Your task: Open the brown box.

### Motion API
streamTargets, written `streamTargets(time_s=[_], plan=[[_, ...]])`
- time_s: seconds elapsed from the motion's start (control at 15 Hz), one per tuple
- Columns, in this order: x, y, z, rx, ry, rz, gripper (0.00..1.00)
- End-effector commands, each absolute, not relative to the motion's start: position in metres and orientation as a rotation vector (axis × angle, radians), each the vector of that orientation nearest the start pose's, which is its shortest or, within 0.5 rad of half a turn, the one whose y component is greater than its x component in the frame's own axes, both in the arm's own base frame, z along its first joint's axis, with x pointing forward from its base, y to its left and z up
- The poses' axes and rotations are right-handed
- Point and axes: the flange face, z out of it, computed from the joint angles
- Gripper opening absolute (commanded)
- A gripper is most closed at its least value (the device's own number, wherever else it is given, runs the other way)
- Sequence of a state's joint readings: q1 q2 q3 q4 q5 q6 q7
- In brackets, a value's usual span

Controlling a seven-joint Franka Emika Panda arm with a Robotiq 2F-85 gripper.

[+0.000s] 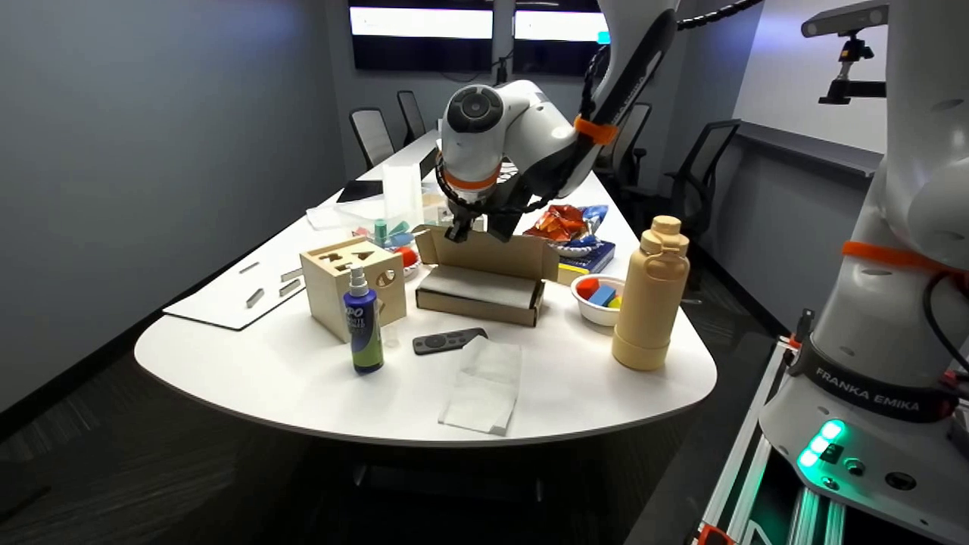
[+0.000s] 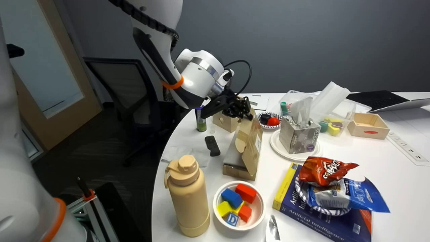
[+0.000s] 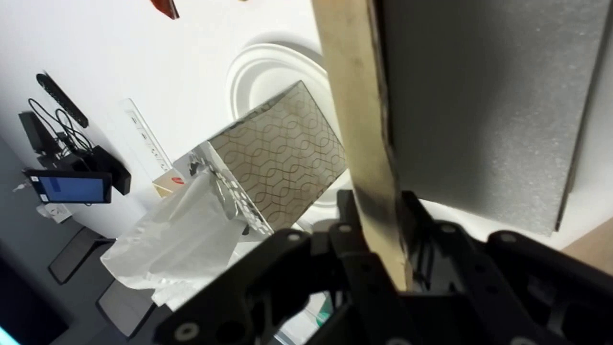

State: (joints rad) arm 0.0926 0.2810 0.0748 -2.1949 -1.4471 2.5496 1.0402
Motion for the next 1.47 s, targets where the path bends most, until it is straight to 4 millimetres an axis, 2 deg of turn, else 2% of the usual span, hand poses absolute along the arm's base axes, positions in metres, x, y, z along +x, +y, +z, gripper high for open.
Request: streamTargets(time_s=[0.0,0.33,0.4,0.87,1.2,1.4], plan=[[0.563,0.083,0.242,2.395,0.398,0.628,0.58],[0.576,0.053,0.227,2.393,0.338,0.583,0.96],[0.578,0.050,0.227,2.393,0.329,0.583,1.00],[0.590,0.030,0.238,2.327,0.254,0.579,1.00],[0.594,0.012,0.230,2.264,0.209,0.532,1.00],[0.594,0.006,0.217,2.246,0.199,0.488,1.00]])
